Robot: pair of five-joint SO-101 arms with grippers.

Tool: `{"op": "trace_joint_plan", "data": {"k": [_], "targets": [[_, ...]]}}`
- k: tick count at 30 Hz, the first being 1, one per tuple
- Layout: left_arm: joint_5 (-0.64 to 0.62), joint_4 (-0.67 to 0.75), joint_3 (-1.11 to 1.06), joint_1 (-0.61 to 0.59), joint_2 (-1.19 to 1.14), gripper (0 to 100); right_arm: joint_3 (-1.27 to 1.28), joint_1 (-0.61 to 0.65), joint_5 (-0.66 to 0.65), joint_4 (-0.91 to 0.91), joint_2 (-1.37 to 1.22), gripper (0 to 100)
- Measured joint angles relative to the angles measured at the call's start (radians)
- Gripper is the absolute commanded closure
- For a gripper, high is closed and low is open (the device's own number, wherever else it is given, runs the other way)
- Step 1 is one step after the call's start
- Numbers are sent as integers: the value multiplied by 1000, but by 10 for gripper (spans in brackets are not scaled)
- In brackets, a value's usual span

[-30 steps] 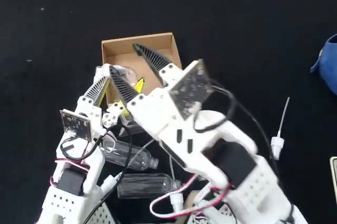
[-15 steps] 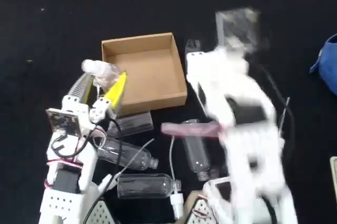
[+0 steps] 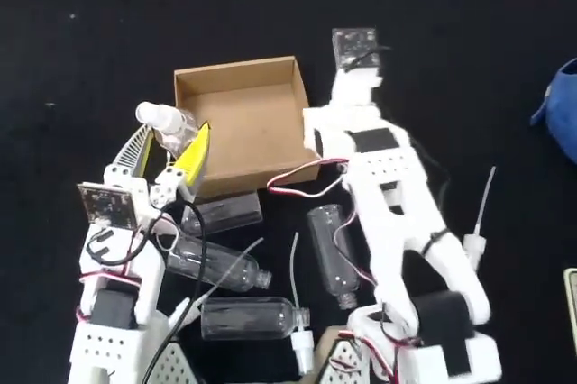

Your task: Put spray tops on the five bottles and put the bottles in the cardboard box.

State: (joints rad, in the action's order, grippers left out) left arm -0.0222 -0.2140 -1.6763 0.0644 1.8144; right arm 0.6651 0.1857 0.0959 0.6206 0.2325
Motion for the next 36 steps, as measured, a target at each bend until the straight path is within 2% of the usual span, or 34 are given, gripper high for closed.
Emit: {"op": "trace_joint_plan", "data": {"k": [5, 10, 11, 14, 16, 18, 30, 36], "targets": [[0, 0, 0, 0, 0, 970, 20, 17, 0, -103, -77, 808], [0, 0, 0, 0, 0, 970, 20, 15, 0, -117, -137, 814], [0, 0, 0, 0, 0, 970, 20, 15, 0, -117, -143, 837], [0, 0, 0, 0, 0, 970, 25, 15, 0, -117, -144, 994], [0, 0, 0, 0, 0, 970, 25, 15, 0, -115, -144, 966], [0, 0, 0, 0, 0, 970, 25, 12, 0, -107, -144, 991], [0, 0, 0, 0, 0, 971, 25, -25, 0, 17, -143, 988], [-69, 0, 0, 0, 0, 970, 74, -25, 0, 37, -83, 988]]}}
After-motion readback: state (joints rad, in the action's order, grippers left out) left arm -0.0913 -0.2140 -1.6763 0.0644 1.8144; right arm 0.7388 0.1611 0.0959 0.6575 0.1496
